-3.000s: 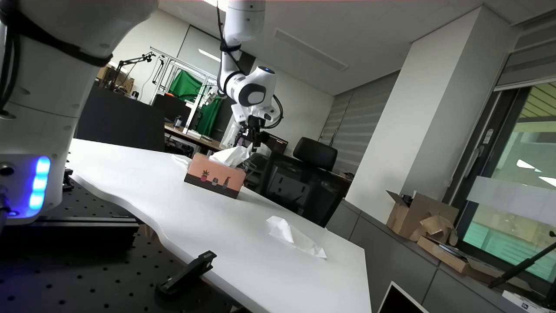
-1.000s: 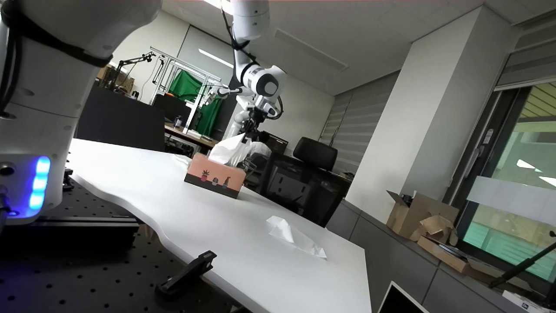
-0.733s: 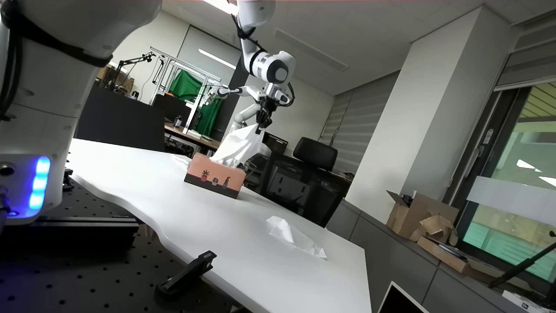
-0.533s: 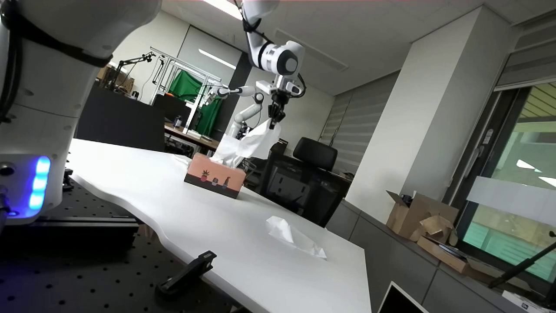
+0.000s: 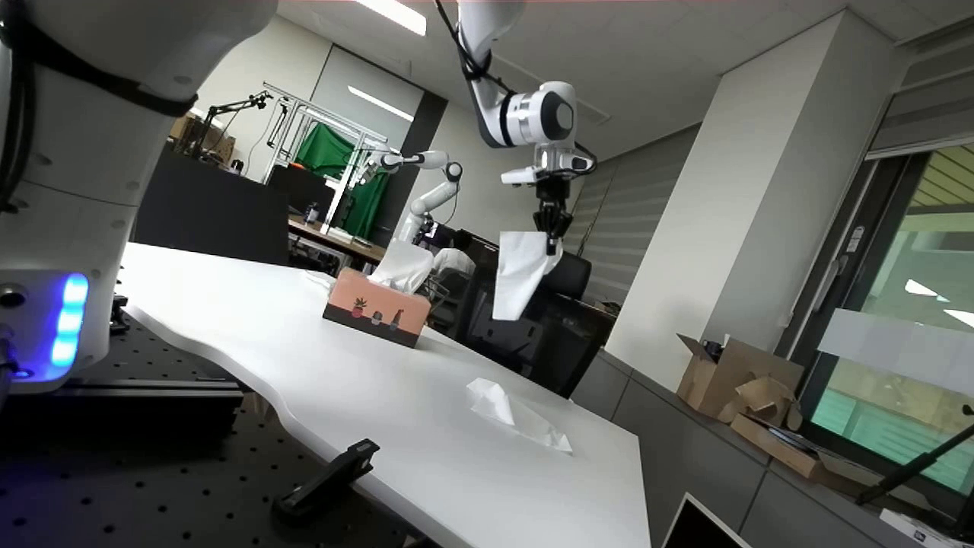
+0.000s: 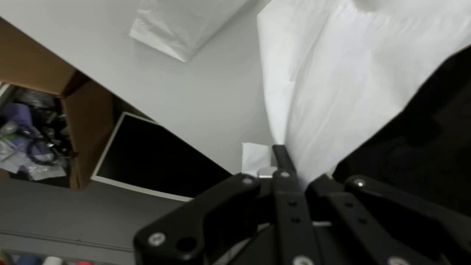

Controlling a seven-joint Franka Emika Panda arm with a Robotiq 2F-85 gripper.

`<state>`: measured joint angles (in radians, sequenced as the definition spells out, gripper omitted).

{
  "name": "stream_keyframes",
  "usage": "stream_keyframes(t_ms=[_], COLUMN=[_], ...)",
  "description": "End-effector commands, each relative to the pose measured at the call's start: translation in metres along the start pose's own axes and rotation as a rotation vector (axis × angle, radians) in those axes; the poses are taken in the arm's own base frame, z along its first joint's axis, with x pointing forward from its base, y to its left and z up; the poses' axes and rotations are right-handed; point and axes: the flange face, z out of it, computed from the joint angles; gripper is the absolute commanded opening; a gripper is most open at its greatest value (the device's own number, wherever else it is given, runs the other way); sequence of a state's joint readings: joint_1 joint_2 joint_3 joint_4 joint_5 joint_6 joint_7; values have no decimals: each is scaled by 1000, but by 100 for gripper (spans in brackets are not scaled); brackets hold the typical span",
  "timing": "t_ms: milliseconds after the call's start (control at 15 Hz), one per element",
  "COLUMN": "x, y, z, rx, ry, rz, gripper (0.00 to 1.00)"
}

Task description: Take a tissue from the box and place it on the table

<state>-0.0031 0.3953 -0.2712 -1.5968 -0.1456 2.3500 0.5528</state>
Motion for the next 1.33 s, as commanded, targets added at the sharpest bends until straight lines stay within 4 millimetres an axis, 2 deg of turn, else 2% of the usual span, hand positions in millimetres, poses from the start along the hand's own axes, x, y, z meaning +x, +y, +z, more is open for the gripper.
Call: stream_keyframes(t_ms=[0, 267, 400, 533, 667, 867, 1000, 1200, 1267], x=[17, 18, 14, 8, 2, 1, -2, -8, -10], y=[53, 100, 110, 108, 93, 55, 27, -12, -23], z=[54, 121, 150, 174, 197, 225, 239, 250, 252], rx=[-191, -387, -468, -555, -596, -533, -487, -410, -382], ry=[-42, -170, -251, -320, -333, -259, -195, -122, -104], rz=[19, -33, -78, -122, -150, -128, -117, -103, -90], gripper=[0, 0, 0, 0, 0, 0, 0, 0, 26])
